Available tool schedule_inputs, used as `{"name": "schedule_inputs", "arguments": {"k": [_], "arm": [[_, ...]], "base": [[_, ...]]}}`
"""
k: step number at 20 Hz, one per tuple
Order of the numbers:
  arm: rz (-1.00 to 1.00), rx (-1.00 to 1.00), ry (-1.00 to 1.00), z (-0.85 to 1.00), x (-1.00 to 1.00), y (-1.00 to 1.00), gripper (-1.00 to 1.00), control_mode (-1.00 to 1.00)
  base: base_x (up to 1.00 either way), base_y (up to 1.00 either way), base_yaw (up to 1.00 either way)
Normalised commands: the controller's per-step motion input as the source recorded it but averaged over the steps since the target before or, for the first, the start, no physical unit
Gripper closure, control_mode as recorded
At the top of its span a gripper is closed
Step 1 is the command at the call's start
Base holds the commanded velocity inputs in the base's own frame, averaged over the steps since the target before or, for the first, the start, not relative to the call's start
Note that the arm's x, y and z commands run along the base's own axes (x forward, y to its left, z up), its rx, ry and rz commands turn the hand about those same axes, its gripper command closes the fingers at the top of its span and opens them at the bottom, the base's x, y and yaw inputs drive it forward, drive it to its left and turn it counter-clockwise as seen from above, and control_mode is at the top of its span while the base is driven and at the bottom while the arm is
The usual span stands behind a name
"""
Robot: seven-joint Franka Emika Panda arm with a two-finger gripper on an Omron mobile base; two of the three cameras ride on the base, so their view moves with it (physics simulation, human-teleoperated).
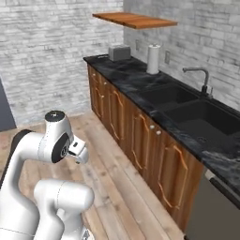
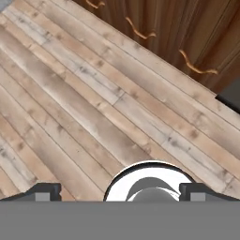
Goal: Take the fork and place it on the left side of the plate. Then take the spoon and place it on the right side of the plate. Make sure they're directly next to the plate.
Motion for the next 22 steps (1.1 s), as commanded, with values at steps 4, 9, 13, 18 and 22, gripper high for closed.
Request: {"name": "schedule_inputs", "arguments": {"k": [4,9,13,18,22], "arm": [[0.0,0.0,0.0,0.0,0.0,0.0,-1.0,1.0],[0.0,0.0,0.0,0.0,0.0,0.0,-1.0,1.0],[0.0,0.0,0.0,0.0,0.0,0.0,-1.0,1.0],[0.0,0.0,0.0,0.0,0.0,0.0,-1.0,1.0],[0.0,0.0,0.0,0.0,0.0,0.0,-1.0,1.0]], "base": [[0.74,0.35,-0.37],[0.66,0.37,-0.37],[0.62,0.43,-0.38],[0.59,0.51,-0.4],[0.55,0.58,-0.4]]}}
